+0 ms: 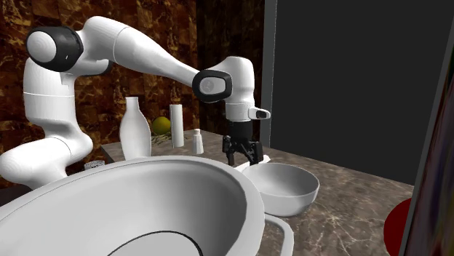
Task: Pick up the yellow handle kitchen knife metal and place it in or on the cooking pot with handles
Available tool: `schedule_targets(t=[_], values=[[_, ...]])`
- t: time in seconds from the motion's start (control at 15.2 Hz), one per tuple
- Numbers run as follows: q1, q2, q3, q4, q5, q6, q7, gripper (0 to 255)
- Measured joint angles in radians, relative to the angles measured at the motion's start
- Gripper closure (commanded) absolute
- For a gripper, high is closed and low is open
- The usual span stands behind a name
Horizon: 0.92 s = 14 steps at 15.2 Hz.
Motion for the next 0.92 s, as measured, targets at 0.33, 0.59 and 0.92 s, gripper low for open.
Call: schedule_targets(t=[0.33, 0.59, 0.92], values=[[0.0, 0.001, 0.001, 0.004, 0.0, 0.001, -0.001, 255], [-0.002, 0.004, -0.001, -0.004, 0.0, 0.0, 0.0, 255], [-0.002, 0.004, -0.001, -0.004, 0.0, 0.0, 0.0, 255]])
